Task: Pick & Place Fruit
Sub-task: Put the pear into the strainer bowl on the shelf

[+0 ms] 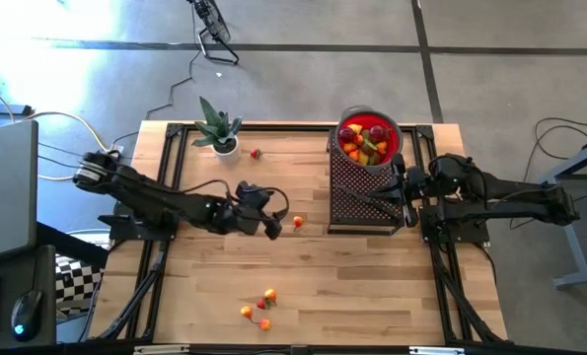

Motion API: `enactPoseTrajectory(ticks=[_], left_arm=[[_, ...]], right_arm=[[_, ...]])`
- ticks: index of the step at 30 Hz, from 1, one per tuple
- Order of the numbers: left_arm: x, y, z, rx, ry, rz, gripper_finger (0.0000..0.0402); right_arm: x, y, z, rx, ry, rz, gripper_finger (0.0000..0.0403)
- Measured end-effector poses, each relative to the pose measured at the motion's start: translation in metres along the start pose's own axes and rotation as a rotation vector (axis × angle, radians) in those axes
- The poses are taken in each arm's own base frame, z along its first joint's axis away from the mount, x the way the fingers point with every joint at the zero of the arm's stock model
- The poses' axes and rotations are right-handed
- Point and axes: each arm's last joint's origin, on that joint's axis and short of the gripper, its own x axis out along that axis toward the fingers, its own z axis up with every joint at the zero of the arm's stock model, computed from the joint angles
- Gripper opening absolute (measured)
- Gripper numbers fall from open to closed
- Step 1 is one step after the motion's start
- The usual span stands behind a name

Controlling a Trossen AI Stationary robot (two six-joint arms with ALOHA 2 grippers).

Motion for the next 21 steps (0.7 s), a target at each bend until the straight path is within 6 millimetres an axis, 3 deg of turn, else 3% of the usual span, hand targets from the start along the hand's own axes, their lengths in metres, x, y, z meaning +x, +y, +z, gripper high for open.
enactPoseTrajectory(ticks=[12, 21], left_arm=[[0.043, -0.028, -0.028, -0.061, 0.074, 0.066, 0.0328], [0.064, -0.053, -0.028, -0.040, 0.188, 0.125, 0.0328]], right_arm=[[0.000, 0.000, -0.003, 0.010, 0.031, -0.001, 0.0003], [0.000, 0.000, -0.005, 0.014, 0.046, 0.001, 0.0003]])
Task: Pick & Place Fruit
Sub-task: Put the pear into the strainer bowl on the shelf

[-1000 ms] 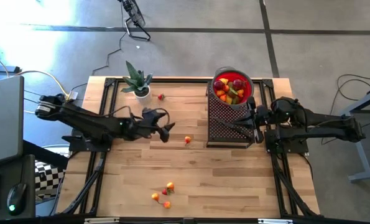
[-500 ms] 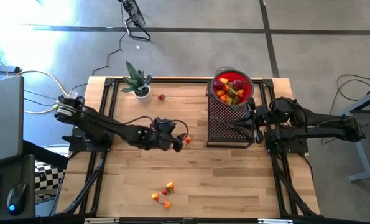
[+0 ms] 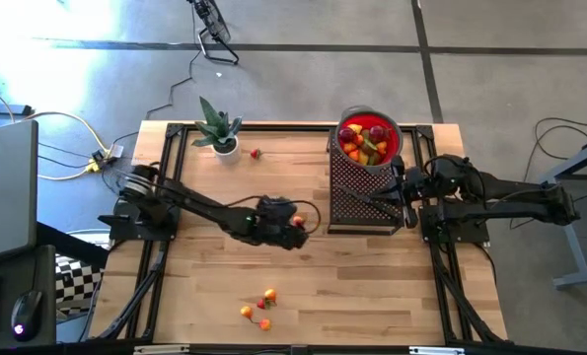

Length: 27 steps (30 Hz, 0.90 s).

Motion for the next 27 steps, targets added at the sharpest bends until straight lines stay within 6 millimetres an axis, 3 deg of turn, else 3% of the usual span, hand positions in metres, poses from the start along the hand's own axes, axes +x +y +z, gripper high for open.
enactPoseTrajectory(ticks=[6, 12, 27], left_arm=[[0.003, -0.009, 0.003, 0.011, 0.148, 0.109, 0.0328], [0.013, -0.021, 0.004, -0.060, 0.213, 0.039, 0.0328], [0.016, -0.017, -0.001, -0.201, 0.284, 0.068, 0.0328]], right_arm=[[0.000, 0.000, 0.000, -0.002, 0.005, 0.000, 0.0003], [0.000, 0.000, -0.003, 0.004, 0.031, -0.004, 0.0003], [0.001, -0.001, -0.005, 0.012, 0.052, -0.007, 0.0004]])
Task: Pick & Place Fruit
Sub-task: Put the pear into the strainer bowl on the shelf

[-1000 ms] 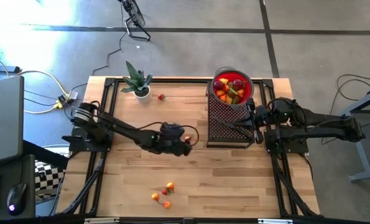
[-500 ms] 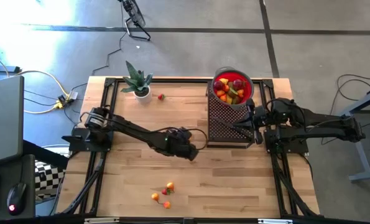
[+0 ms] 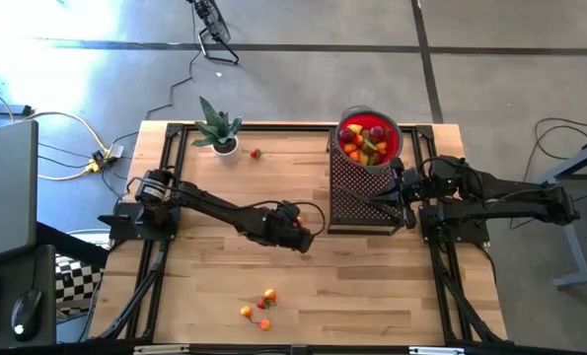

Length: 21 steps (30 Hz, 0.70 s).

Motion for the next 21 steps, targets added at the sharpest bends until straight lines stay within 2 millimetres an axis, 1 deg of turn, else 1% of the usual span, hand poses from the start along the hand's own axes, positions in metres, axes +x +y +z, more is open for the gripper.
enactPoseTrajectory(ticks=[7, 10, 12, 15, 18, 21], left_arm=[[0.009, 0.001, -0.005, 0.009, 0.013, 0.023, 0.0328], [0.014, -0.001, -0.004, -0.005, 0.006, 0.013, 0.0328], [0.017, 0.002, -0.004, 0.003, 0.011, 0.029, 0.0328], [0.018, 0.001, 0.000, -0.014, 0.000, 0.017, 0.0328], [0.024, 0.003, 0.000, -0.010, 0.004, 0.040, 0.0328], [0.025, 0.003, 0.002, -0.018, 0.003, 0.033, 0.0328]], right_arm=[[0.000, 0.000, 0.000, -0.002, -0.001, 0.000, 0.0005], [0.000, 0.000, 0.000, -0.002, 0.001, 0.000, 0.0005], [0.000, 0.000, 0.000, -0.003, -0.001, 0.000, 0.0005], [0.000, 0.000, 0.000, -0.003, -0.001, 0.000, 0.0005], [0.000, 0.000, 0.000, -0.003, 0.000, 0.000, 0.0005], [0.000, 0.000, 0.000, -0.006, -0.001, 0.000, 0.0005]])
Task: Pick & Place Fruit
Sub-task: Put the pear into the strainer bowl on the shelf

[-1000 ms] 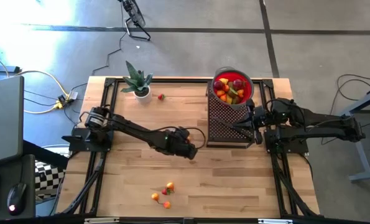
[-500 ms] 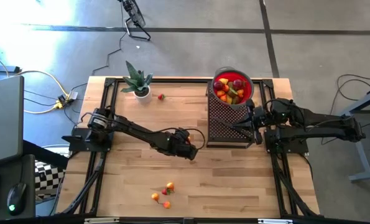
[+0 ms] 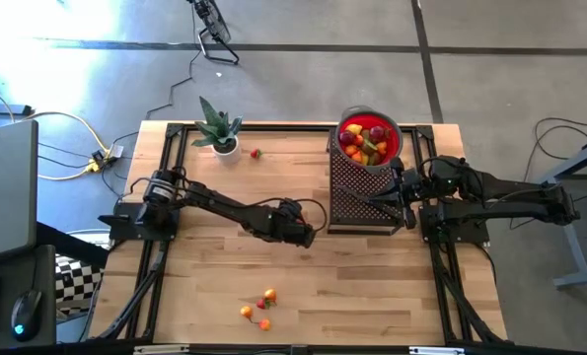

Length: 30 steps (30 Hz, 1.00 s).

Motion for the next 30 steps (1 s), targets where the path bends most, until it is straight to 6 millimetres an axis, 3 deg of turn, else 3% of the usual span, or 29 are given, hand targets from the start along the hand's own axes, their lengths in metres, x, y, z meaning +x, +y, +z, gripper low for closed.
enactPoseTrajectory(ticks=[30], left_arm=[[0.003, -0.013, 0.008, 0.044, -0.061, -0.127, 0.0328]], right_arm=[[0.000, 0.000, -0.001, 0.000, 0.007, 0.000, 0.0005]])
